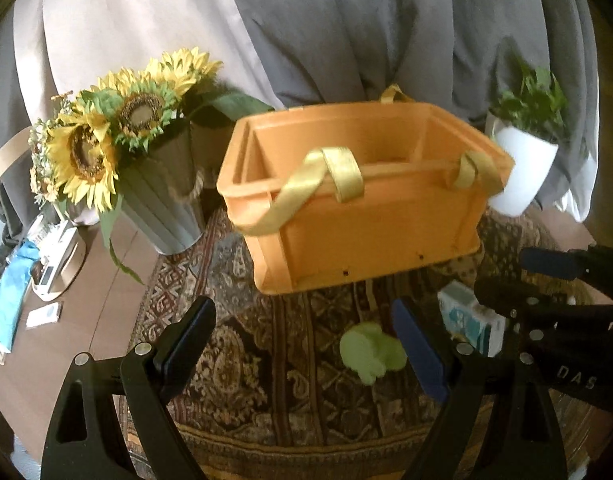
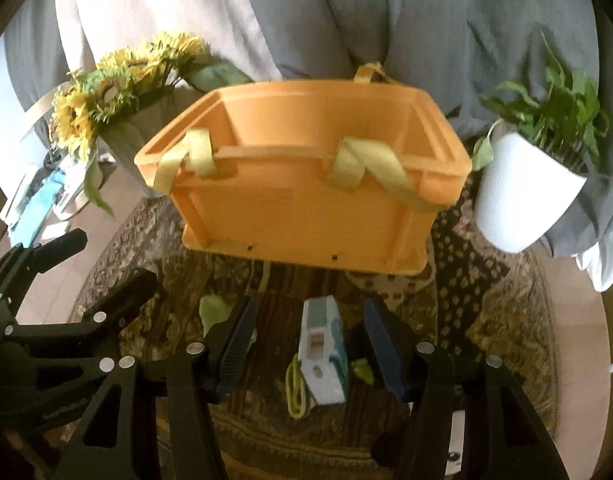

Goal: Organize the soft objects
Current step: 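Move the left tool back to the green frog toy on the rug, then grasp the green frog toy with the left tool while the right tool holds the box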

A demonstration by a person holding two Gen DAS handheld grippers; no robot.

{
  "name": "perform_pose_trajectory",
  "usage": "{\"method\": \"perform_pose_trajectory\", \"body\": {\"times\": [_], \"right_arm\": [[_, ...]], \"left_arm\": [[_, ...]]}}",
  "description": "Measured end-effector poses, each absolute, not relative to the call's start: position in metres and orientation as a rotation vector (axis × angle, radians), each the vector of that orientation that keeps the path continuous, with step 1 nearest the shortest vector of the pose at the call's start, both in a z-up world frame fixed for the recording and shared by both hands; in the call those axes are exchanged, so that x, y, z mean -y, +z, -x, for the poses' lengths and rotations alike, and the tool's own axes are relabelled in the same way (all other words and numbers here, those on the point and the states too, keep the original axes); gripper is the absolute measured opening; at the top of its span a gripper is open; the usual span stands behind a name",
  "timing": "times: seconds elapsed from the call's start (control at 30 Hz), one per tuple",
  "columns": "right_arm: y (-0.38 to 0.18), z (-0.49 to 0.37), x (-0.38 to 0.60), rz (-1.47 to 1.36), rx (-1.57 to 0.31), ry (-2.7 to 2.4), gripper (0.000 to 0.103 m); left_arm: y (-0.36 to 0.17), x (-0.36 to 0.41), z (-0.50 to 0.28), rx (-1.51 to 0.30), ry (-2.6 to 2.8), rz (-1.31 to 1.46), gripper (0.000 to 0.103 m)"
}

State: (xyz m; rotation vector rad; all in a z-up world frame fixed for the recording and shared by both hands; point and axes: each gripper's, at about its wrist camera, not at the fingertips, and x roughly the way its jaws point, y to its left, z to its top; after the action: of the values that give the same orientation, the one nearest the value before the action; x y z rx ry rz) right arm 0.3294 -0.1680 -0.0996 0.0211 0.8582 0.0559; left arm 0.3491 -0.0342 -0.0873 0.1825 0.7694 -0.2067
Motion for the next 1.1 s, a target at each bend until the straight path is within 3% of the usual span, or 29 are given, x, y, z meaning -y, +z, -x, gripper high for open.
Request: {"method": "perform_pose_trajectory", "body": {"times": [1.1], "right_arm": [[-0.154, -0.336, 0.177, -0.042, -0.959, 0.041, 0.032]], "left_arm": [[-0.14, 0.049, -0.34, -0.884, -0.313, -0.238, 0.09]]}}
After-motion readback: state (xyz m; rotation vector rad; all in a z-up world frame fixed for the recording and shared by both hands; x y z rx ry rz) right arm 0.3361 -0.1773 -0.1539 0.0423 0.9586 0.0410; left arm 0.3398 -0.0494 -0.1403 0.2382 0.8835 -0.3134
